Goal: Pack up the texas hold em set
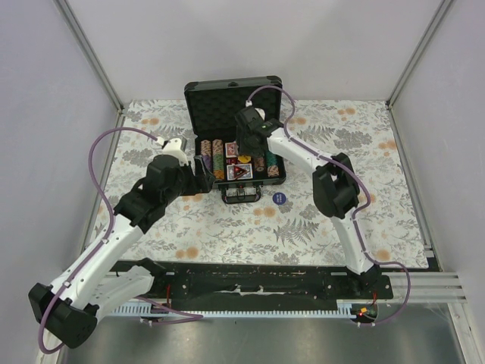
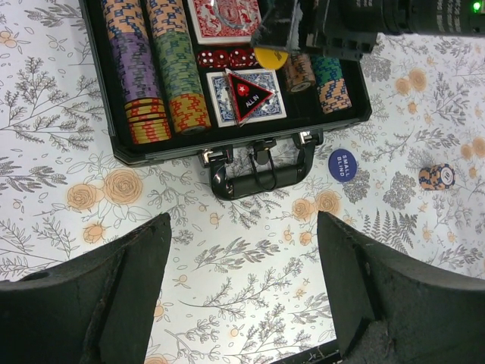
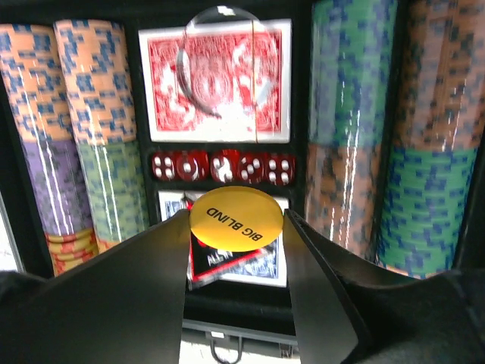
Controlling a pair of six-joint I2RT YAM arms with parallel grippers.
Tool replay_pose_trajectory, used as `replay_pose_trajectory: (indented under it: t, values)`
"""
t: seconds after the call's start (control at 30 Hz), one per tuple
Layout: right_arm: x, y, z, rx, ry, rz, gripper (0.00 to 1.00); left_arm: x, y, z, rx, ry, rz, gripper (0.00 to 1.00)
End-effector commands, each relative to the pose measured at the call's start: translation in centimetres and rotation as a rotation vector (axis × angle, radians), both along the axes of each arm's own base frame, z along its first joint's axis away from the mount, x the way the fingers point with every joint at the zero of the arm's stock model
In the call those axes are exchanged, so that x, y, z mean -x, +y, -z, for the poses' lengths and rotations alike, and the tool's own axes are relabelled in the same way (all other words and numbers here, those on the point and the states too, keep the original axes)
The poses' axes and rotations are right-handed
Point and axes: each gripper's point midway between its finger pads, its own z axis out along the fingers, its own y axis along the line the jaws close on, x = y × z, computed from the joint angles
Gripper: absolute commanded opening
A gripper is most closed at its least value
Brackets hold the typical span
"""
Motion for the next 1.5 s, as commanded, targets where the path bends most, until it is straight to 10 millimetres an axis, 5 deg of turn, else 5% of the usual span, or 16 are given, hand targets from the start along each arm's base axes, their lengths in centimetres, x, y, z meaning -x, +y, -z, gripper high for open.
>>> replay_pose_trajectory:
  t: [0.0, 0.4, 1.1, 1.47]
  values:
    - [-3.5, 1.4, -2.4, -0.009, -0.136, 0.006, 0.54, -0.8, 0.0, -1.6, 0.002, -0.042, -0.009, 0.84]
    - [-7.3, 2.5, -0.9, 0.051, -0.238, -0.013, 0.55, -1.1, -0.2, -0.9, -0.003, -0.024, -0.011, 0.84]
    - [-9.0, 3.2, 2.0, 0.096, -0.29, -0.037, 0.57, -1.2, -0.2, -0.1, -0.016, -0.003, -0.013, 0.84]
    - [-7.4, 3.0, -2.7, 0.091, -0.322, -0.072, 0.73, -1.2, -0.3, -0.4, -0.007, -0.009, -0.009, 0.84]
